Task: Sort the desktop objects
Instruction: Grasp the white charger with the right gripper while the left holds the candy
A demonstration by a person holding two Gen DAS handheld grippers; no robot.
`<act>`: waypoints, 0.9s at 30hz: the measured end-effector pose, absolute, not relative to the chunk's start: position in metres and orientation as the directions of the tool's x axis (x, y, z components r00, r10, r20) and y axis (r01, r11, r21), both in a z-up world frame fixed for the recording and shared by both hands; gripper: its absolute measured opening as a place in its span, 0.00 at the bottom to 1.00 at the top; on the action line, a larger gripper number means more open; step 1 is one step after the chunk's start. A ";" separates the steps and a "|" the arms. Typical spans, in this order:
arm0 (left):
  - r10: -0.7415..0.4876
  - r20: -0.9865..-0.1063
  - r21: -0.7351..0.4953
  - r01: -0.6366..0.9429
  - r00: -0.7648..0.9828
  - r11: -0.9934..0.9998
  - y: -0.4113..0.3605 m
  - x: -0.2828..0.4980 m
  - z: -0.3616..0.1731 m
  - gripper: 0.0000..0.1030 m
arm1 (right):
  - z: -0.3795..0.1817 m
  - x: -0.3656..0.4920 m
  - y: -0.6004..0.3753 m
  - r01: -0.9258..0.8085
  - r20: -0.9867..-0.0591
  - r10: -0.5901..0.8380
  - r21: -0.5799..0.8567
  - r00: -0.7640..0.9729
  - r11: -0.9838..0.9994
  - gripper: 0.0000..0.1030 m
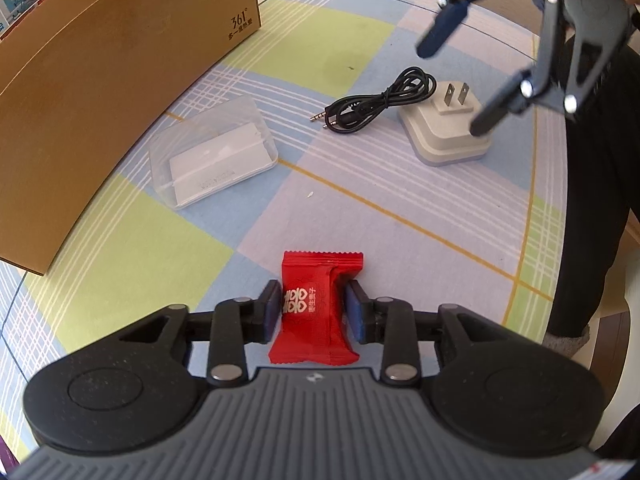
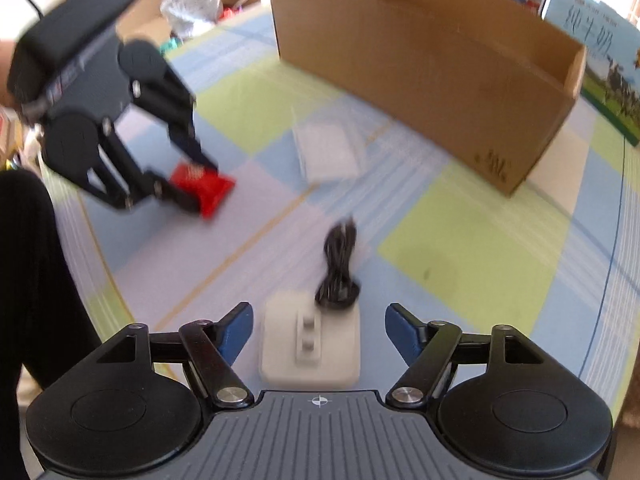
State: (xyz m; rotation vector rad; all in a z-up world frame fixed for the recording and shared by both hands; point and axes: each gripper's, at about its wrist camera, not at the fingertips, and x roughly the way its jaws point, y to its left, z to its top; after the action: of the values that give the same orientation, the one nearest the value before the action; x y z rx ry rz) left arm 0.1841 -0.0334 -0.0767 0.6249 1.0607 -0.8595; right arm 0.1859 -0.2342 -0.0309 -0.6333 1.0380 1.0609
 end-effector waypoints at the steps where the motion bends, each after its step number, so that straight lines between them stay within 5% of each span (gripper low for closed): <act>1: -0.295 -0.927 0.041 0.844 0.232 0.534 -0.034 0.184 -0.077 0.32 | -0.035 0.185 -0.235 -0.918 -0.917 0.383 0.051 0.114 0.394 0.69; 14: -0.314 -0.927 -0.011 0.823 0.204 0.568 -0.029 0.188 -0.075 0.34 | -0.059 0.189 -0.229 -0.909 -0.934 0.347 0.073 0.082 0.411 0.68; 17: -0.310 -0.932 -0.017 0.830 0.189 0.557 -0.031 0.187 -0.074 0.27 | -0.058 0.188 -0.230 -0.909 -0.933 0.345 0.057 0.098 0.413 0.60; 27: -0.287 -0.936 0.012 0.832 0.205 0.554 -0.035 0.170 -0.069 0.22 | -0.047 0.170 -0.243 -0.911 -0.928 0.363 0.079 0.080 0.405 0.60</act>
State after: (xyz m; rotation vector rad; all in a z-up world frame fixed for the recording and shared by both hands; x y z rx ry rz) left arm 0.1700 -0.0345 -0.0688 0.6022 1.1005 -0.8494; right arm 0.1699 -0.2429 -0.0466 -0.6276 1.1009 1.0519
